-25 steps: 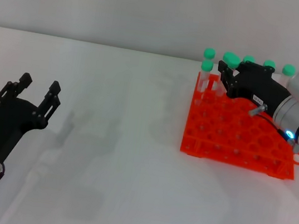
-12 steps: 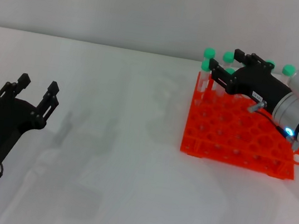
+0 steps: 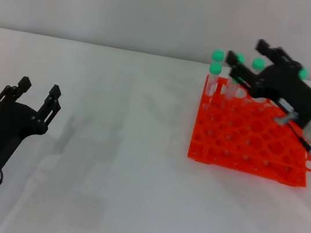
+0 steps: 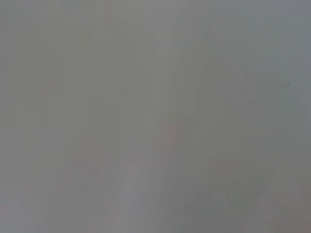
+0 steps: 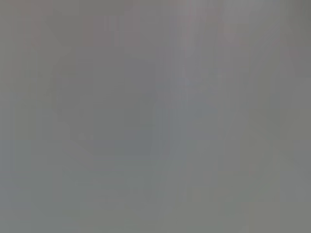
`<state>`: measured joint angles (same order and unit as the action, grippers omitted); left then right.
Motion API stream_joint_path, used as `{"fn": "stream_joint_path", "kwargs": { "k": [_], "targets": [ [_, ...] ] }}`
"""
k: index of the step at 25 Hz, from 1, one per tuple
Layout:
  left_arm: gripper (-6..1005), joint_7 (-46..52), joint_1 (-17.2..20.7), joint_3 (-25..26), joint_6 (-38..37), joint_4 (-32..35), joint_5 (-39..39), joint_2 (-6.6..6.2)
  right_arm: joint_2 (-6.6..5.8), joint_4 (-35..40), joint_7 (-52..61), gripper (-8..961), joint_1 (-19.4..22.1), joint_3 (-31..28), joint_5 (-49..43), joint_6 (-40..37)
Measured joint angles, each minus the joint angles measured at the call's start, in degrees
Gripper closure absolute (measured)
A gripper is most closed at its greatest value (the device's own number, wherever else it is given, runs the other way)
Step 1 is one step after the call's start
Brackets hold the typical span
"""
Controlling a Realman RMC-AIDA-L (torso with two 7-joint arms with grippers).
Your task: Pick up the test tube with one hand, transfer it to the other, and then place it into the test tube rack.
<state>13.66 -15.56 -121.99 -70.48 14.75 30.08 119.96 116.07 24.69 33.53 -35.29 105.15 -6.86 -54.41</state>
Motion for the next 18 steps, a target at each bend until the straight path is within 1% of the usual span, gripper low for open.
{"fn": "stream_joint_path", "kwargs": {
  "k": [3, 5, 7, 9, 13, 16, 18],
  "targets": [
    [349, 0.27, -0.10, 0.08, 0.00, 0.00, 0.08, 0.00, -0.04, -0.76, -2.51, 197, 4.29, -3.91, 0.00, -6.82],
    [349, 0.38, -0.35, 0.08, 0.00, 0.02, 0.08, 0.01, 0.06, -1.89, -6.91, 198, 7.32, -6.69, 1.12, -10.59],
    [348, 0.39, -0.64, 0.06, 0.03, -0.01, 0.08, 0.00, 0.09, -3.06, -10.35, 198, 9.84, -7.82, 4.97, -11.72],
    [348, 0.68, -0.74, 0.27, 0.05, -0.07, 0.59, 0.01, 0.05, -5.07, -11.91, 198, 11.40, -7.97, 9.94, -12.01],
    [336, 2.28, -0.86, 0.16, -0.02, 0.09, 4.87, 0.06, -0.03, -12.78, -13.31, 198, 12.45, -8.04, 19.62, -14.02],
    [319, 3.12, -1.46, 0.12, 0.18, 0.06, 5.44, 0.03, 0.07, -16.15, -14.17, 198, 13.44, -8.05, 23.94, -14.37],
    [308, 3.41, -1.87, 0.20, 0.26, -0.09, 5.46, -0.01, 0.08, -16.89, -14.22, 197, 13.96, -8.02, 25.45, -13.46]
  ]
}}
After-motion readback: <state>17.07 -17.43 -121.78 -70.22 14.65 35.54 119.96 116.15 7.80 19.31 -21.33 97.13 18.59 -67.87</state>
